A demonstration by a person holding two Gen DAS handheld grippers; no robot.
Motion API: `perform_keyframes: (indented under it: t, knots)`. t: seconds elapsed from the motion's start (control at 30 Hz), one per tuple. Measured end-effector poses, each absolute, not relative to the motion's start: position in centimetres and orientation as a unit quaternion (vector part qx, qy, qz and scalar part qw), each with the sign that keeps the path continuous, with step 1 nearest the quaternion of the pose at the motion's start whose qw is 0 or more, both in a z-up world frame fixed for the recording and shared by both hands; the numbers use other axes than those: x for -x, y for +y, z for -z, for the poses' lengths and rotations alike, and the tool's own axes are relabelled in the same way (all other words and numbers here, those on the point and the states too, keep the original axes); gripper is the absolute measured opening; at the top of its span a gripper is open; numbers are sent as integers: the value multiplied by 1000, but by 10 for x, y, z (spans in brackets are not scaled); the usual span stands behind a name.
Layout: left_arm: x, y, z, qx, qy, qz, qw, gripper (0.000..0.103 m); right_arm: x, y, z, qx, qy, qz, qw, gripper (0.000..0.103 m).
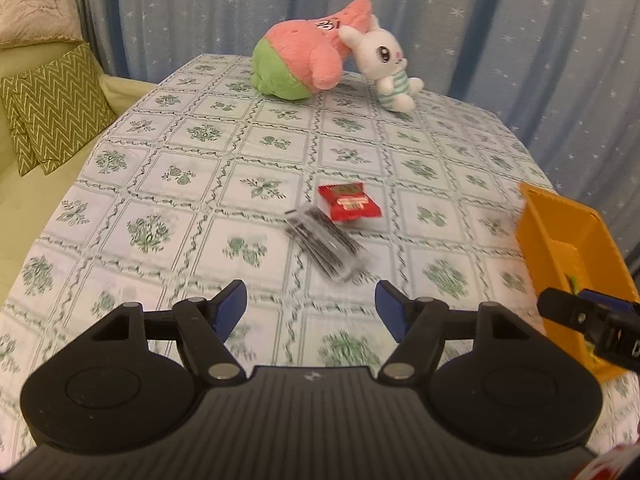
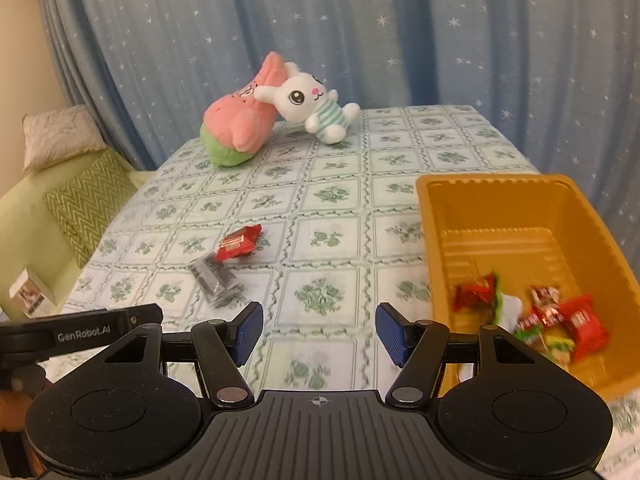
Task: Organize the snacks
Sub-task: 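Withdraw both open tools from the tray toward the remaining snacks, then grasp the clear grey packet with left tool while right tool grasps the red packet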
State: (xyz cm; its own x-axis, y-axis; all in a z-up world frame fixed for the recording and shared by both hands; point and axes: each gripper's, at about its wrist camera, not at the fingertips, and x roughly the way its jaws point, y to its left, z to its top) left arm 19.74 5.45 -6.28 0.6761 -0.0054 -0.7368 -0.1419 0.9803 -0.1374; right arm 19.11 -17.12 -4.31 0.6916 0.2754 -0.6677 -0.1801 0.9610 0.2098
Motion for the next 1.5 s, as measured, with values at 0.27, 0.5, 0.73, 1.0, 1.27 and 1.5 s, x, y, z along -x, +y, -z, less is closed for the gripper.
perform_keyframes:
  t: [0.27, 0.5, 0.73, 1.0, 1.27, 1.5]
  knots:
    - [-247, 53, 87, 100, 404, -44, 908, 68, -226, -164, 68, -43, 368, -115, 922, 62]
    - [-282, 42, 111, 103, 418, -38, 902, 62, -248, -166, 75, -41, 359, -111, 926, 62]
    - [-300, 41, 125, 74, 427, -44, 900, 53, -257, -168, 81, -39, 358, -108, 927, 62]
    - [-285, 61, 123, 3, 433, -5, 901, 40, -267, -155, 85, -43, 362, -125, 923, 62]
    - [-269, 99, 123, -3, 427, 18, 904, 34, -300, -114, 89, -67, 374, -175, 908, 62]
    - [-270, 122, 122, 48, 421, 13, 906, 33, -338, -67, 99, -40, 390, -213, 895, 62]
